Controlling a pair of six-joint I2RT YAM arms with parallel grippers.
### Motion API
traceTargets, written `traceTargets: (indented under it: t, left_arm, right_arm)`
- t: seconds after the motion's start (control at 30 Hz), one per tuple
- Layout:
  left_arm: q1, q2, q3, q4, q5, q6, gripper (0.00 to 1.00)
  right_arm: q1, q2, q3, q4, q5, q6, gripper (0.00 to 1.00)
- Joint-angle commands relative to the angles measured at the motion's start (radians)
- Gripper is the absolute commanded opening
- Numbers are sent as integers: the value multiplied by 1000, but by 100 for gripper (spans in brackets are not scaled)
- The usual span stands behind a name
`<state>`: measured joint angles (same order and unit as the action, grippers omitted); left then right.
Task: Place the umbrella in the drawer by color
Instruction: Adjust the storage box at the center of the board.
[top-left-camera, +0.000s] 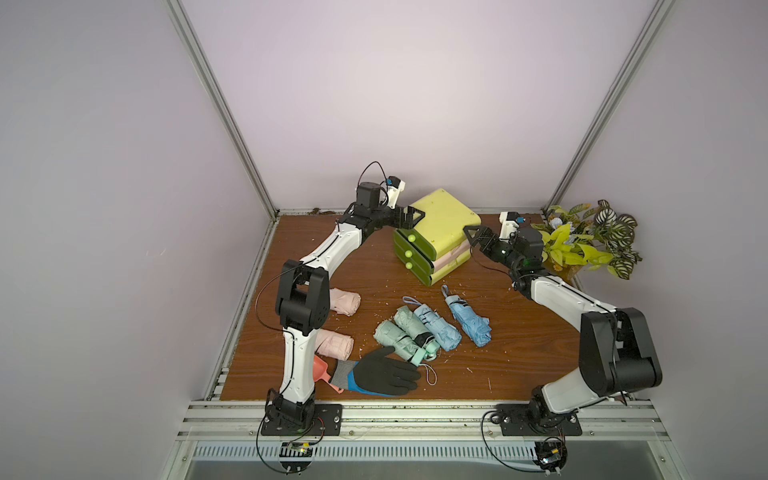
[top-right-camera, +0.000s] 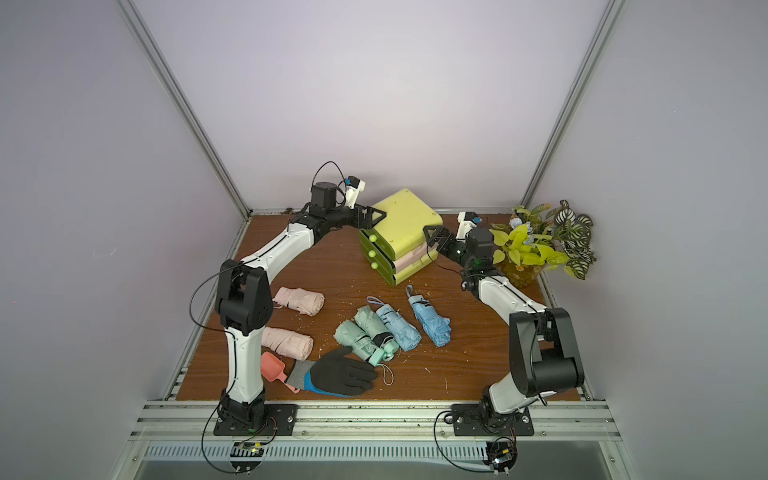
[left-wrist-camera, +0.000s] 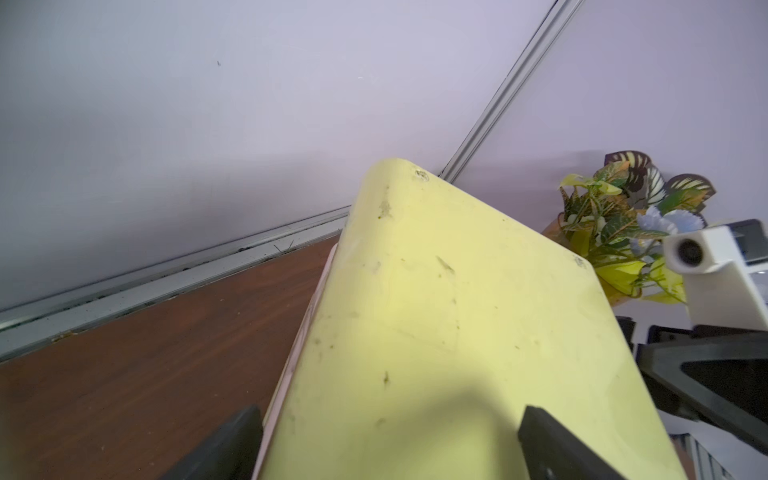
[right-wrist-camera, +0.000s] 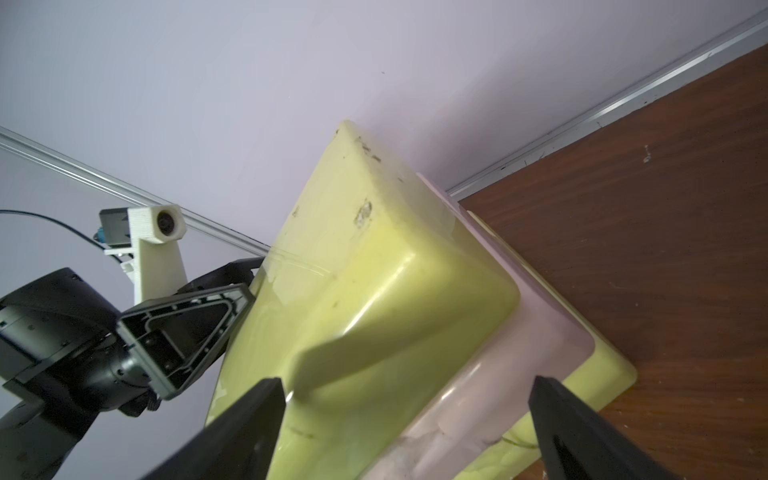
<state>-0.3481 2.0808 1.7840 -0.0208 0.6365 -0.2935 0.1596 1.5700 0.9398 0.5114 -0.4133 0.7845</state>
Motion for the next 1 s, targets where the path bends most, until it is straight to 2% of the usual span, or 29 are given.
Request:
traceTargets:
  t: [0.0,0.2,0.27,0.37,0.5,0.67,0.8,0.87,0.97]
  left_arm:
    - [-3,-114,-93,116,33,-95,100]
    - [-16,-320,-356,224,-91,-166,100]
    - [-34,-392,-441,242,-165,-171,100]
    - [-71,-466,-539,253,-271,-177,100]
    - [-89,-526,-643,298,-341,-224,100]
    - [-88,-577,-662,254,-431,-187,100]
    - [-81,-584,-640,188,-505,-164,100]
    - [-71,-588,-645,173,-516,-173,100]
    - [-54,-599,-670,175,-528,-187,100]
  right_arm:
    - [48,21,106,32,-60,-31,100]
    - [119,126,245,-54,-98,-82,100]
    - [138,159,292,-90,-108,-106,100]
    - [162,223,383,-166,-135,-154,100]
    - [185,319,531,-294,-157,-245,99]
    - [192,378,680,-434,-84,-392,100]
    - [190,389,837,-656,69,-518,99]
    - [190,343,840,-724,167,-544,100]
    - [189,202,709,-709,289,-530,99]
